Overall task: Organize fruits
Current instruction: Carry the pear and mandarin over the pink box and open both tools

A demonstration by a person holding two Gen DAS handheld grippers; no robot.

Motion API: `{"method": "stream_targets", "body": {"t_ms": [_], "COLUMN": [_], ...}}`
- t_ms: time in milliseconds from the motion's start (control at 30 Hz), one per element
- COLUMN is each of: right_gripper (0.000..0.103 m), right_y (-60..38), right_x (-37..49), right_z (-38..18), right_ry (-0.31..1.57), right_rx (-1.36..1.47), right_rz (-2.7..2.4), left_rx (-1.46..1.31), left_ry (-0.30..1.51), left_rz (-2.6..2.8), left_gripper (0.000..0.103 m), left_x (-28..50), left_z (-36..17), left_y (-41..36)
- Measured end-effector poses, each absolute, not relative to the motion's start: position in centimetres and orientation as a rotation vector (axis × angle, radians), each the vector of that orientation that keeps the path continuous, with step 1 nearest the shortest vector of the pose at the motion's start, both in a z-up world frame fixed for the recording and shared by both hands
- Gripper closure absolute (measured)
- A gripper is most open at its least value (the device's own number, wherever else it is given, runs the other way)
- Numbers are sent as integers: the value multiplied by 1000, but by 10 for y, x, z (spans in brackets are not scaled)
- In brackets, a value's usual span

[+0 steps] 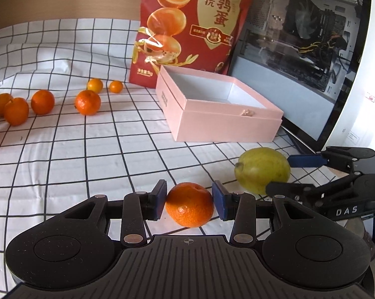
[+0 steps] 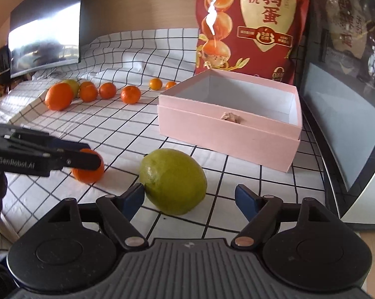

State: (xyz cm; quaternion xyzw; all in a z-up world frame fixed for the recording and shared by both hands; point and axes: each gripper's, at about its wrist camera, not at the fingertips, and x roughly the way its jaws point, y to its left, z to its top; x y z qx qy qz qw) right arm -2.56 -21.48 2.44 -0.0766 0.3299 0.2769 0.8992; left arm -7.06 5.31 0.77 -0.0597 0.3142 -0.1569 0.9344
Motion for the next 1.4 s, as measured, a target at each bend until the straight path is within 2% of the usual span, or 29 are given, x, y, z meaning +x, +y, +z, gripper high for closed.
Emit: {"method": "stream_targets", "body": {"t_ms": [367, 400, 467, 500, 767, 933, 1067, 1133, 1233, 1400], "right_gripper": [24, 26, 43, 45, 45, 45, 45, 45, 45, 45], "right_y": [-179, -176, -175, -175, -191, -212, -211, -206, -197, -198], "right_x": [-19, -17, -12, -12, -11, 13, 54, 80, 115, 154], "right_z": [13, 12, 10, 11, 12, 55, 110, 123, 112, 57], "right_ry": [669, 677, 704, 715, 749, 684, 622, 627, 678, 859], "right_rx": [-257, -262, -256, -250, -192, -48, -46, -72, -128, -88], "right_rz": [595, 594, 609, 620, 609, 596, 525, 459, 347, 306], "left_rx": [-94, -84, -61, -52, -74, -134, -256, -221, -135, -213], "left_ry": [637, 635, 630, 628, 624, 563, 510, 490, 589, 850], "left_rz": [-325, -326, -329, -329, -344, -395, -432, -416, -361, -435], "left_gripper": [58, 58, 57, 57, 58, 58, 58, 58, 58, 61], "left_x": [-74, -75, -78, -79, -74, -25, 59, 101, 159, 207], "left_z": [8, 8, 8, 8, 10, 47, 84, 90, 77, 40], "left_y": [51, 50, 48, 47, 47, 41, 30, 18, -5, -24]}}
